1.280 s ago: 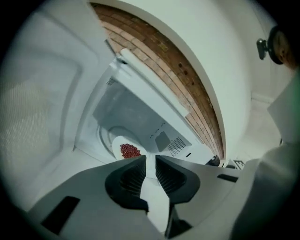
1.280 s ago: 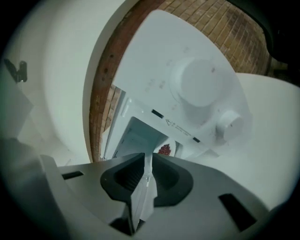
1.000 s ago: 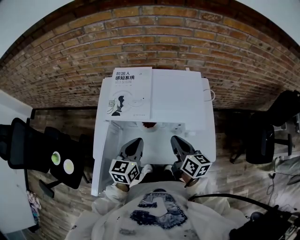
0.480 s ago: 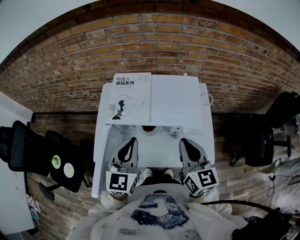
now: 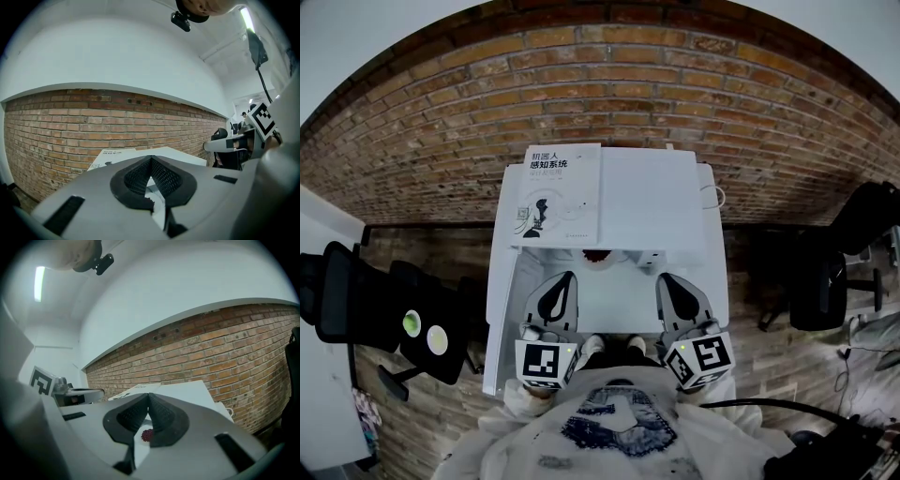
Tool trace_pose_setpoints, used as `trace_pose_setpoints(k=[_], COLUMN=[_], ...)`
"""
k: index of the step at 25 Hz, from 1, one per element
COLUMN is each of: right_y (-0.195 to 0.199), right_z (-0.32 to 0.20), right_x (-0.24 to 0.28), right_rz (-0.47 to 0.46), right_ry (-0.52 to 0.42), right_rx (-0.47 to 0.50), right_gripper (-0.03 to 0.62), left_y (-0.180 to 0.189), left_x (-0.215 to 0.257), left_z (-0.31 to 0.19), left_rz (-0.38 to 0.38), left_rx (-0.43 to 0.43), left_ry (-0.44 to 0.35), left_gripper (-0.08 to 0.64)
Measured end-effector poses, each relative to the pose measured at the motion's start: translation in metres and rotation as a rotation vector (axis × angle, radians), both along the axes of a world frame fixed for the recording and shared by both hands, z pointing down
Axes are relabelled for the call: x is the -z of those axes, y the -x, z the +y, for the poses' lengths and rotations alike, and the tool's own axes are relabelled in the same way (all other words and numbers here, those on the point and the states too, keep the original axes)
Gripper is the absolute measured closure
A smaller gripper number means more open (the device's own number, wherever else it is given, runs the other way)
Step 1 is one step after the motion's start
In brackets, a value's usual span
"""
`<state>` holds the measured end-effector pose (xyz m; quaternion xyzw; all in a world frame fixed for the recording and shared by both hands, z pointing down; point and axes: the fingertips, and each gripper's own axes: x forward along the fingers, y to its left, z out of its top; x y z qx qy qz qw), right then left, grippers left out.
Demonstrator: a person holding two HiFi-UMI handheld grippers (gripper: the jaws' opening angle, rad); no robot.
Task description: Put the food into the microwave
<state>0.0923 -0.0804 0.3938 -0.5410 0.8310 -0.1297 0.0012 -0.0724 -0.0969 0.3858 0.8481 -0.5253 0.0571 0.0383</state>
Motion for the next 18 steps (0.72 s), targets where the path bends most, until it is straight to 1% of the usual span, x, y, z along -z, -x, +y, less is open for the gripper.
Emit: trace_pose_setpoints(k=[14, 18], right_y=[0.0027, 0.0034], right_z=[-0.0004, -0.0009], right_x=[0.0002, -0.0014], right_rz=[0.022, 0.023], right_ry=[-0.015, -0.011], right_rx=[0.005, 0.007], right_gripper=[0.580, 0.580], left_y=[0.0013, 0.0025], left_x=[-0.0085, -0.0047], left_z=[-0.0015, -0.0023], left_rz=[-0.007, 0.006], left_rx=[0.005, 0.011], left_ry=[0.017, 0.003], left_gripper=[0.554, 0.554])
